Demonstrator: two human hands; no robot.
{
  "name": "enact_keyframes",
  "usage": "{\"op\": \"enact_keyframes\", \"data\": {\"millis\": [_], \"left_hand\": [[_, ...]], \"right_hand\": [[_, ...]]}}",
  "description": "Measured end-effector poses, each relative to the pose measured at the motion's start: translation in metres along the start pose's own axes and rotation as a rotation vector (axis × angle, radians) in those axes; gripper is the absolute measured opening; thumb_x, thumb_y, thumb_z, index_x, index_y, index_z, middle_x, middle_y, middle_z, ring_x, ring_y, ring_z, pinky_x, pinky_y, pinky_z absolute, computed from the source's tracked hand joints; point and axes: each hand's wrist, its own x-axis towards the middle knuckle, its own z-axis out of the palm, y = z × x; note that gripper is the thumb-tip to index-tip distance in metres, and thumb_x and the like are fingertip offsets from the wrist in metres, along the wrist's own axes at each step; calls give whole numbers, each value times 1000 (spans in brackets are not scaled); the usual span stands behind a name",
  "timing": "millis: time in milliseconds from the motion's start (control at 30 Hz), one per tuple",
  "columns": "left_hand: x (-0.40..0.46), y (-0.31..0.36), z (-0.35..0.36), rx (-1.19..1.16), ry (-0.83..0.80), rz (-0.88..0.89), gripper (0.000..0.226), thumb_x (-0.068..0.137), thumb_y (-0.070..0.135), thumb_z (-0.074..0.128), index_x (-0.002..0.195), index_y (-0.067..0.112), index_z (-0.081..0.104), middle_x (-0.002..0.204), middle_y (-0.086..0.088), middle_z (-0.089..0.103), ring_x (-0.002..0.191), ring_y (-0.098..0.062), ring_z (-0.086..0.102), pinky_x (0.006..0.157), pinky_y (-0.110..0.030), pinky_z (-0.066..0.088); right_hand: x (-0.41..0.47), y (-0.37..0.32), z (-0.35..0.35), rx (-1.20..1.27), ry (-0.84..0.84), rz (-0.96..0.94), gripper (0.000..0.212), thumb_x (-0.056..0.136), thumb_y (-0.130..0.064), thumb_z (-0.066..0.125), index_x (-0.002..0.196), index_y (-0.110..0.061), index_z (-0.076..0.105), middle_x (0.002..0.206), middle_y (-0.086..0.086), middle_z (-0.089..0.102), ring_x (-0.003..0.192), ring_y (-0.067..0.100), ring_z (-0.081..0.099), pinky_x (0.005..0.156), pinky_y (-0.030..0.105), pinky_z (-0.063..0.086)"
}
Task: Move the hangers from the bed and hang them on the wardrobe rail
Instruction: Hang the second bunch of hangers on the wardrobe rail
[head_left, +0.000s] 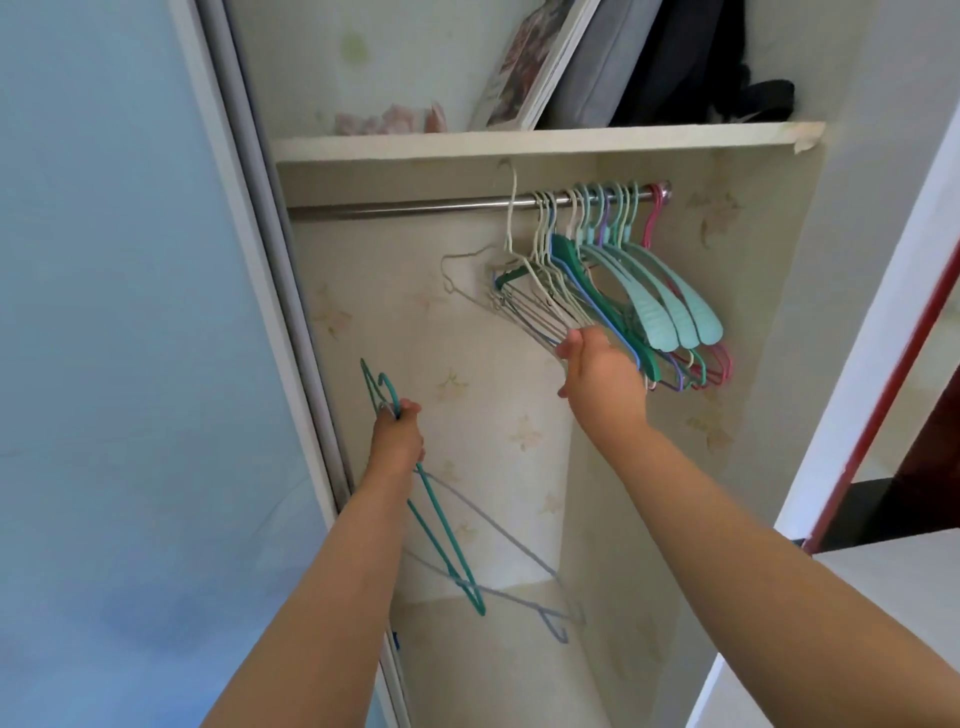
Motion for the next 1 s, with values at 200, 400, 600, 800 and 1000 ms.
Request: {"op": "enact_keyframes", "data": {"millis": [200,400,600,800,1000], "left_hand": [[-7,22,1,-113,-70,-31,22,101,13,34,84,22,45,81,1,56,56,-14,48,49,-24,40],[-14,23,2,-13,-140,-1,21,103,20,32,104,24,53,102,8,64,68,-11,64,61,-27,42],[-21,22,3,-55,-171,9,22,104,25,34,110,27,55,116,9,59,71,-12,70,65,-27,47],[-34,7,13,-175,-242,69,20,103,28,38,102,25,58,123,10,58,76,-15,73,56,-20,49],[-44,-1,27,-345,-405,22,12,100,22,46,96,19,57,109,12,68,80,-21,73,58,-22,54]], "right_hand": [[46,-6,29,-326,-186,-20,22,96,-16,53,110,1,50,95,20,69,87,36,67,60,33,37],[48,13,27,-441,-184,109,32,92,-4,50,122,6,47,104,24,67,94,37,66,66,42,49],[1,24,13,-253,-92,321,73,95,-55,39,142,-2,22,131,21,48,111,39,55,80,44,47],[-48,33,22,-80,-488,236,36,92,-49,51,106,-16,54,112,7,61,100,28,60,74,32,43],[-85,46,31,342,-1439,388,44,85,-37,68,125,-35,49,119,-13,59,111,8,56,76,23,49]]}}
